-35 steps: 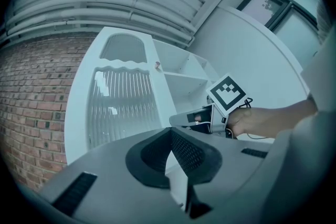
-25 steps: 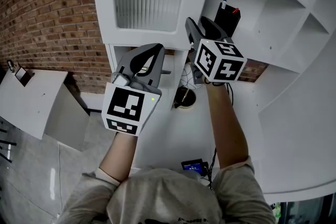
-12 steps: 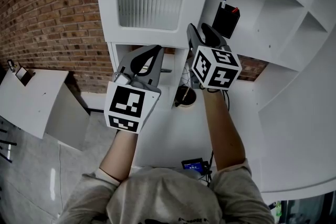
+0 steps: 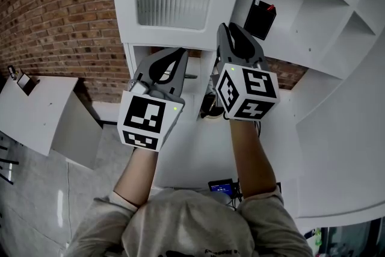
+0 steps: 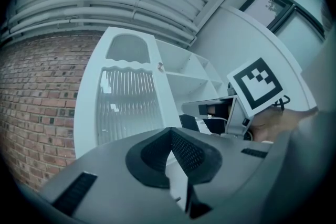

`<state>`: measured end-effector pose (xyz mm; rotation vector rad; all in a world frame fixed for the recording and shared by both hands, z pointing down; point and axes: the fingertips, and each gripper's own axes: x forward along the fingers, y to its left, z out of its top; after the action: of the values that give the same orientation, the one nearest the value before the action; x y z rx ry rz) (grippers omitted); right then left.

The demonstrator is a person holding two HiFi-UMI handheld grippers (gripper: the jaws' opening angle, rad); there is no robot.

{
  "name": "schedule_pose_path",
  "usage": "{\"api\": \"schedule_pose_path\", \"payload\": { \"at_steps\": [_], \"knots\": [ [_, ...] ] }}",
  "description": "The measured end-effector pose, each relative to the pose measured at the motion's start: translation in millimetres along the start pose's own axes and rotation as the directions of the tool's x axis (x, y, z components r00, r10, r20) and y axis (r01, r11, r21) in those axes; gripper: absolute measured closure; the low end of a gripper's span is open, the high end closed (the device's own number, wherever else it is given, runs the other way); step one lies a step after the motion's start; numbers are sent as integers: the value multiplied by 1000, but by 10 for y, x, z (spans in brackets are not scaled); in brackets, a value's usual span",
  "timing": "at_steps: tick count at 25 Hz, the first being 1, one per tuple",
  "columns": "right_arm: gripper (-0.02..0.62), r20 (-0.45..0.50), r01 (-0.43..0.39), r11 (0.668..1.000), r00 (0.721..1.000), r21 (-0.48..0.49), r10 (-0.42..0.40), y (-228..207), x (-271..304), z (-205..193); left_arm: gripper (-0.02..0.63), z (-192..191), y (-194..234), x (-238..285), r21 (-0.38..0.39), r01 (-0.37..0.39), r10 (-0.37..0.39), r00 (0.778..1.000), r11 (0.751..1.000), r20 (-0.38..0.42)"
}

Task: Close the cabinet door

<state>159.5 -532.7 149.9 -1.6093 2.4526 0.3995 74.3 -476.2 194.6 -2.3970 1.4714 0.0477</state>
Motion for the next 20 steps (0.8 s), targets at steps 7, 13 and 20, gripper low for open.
{"api": "schedule_pose_path", "payload": {
  "at_steps": [7, 13, 20],
  "knots": [
    [560, 61, -19, 999, 998, -42, 22, 244, -261, 148, 598, 38, 8, -127, -2, -10, 10, 1000, 1000, 10],
    [565, 66, -29, 999, 997, -39, 31, 442, -520, 42, 598, 45, -31, -245, -13, -24, 24, 999, 1000, 23],
    [568, 46, -25, 1000, 999, -17, 25, 613, -809, -225, 598, -107, -170, -457, -29, -47, 48, 999, 998, 16]
  ]
}}
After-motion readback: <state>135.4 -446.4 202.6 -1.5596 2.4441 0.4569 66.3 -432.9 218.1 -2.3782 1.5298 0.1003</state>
